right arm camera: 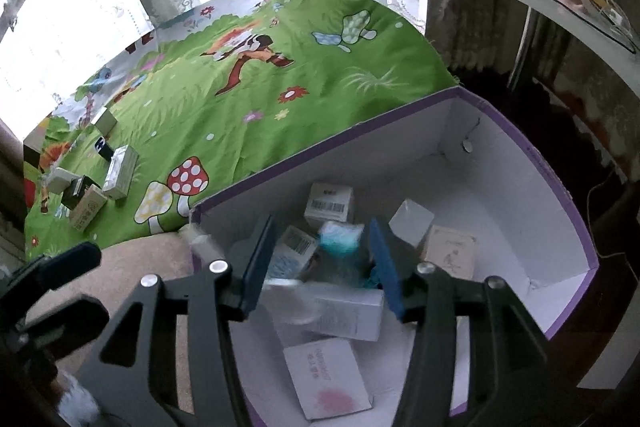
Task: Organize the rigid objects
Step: 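Carry the teal tissue pack into the storage box and open the right gripper, then move both grippers back over the pile toward the remaining boxes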
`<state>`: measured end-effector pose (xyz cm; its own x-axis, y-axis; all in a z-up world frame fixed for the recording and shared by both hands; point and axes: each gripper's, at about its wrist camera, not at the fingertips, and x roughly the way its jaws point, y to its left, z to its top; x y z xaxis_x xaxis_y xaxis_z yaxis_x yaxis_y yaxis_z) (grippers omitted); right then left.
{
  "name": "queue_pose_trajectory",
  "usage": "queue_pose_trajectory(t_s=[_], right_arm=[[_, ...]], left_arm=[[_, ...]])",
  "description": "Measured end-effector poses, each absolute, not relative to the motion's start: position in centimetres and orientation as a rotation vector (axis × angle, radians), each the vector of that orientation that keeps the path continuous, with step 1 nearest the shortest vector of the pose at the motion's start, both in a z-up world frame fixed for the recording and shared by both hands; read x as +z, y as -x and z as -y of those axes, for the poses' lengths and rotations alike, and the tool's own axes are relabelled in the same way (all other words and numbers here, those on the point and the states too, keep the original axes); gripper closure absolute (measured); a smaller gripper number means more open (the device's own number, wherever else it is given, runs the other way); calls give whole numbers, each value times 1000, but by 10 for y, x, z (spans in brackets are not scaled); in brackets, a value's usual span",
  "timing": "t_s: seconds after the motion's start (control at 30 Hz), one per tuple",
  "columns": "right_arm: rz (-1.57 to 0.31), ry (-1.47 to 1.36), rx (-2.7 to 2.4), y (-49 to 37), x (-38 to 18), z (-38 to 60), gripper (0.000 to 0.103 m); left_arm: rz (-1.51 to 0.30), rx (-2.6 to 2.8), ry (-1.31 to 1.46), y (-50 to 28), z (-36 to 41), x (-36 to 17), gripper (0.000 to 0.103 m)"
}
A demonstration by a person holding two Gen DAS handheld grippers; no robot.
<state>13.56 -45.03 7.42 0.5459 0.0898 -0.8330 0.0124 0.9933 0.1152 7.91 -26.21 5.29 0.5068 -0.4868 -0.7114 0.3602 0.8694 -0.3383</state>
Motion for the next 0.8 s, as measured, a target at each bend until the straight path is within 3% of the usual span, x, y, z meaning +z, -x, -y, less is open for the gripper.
queue_pose_trajectory(t_s=[0.8], right_arm=[[-1012, -4, 199, -134, 74, 377, 46]], left_arm=[[-936, -144, 114, -84, 185, 46, 36]])
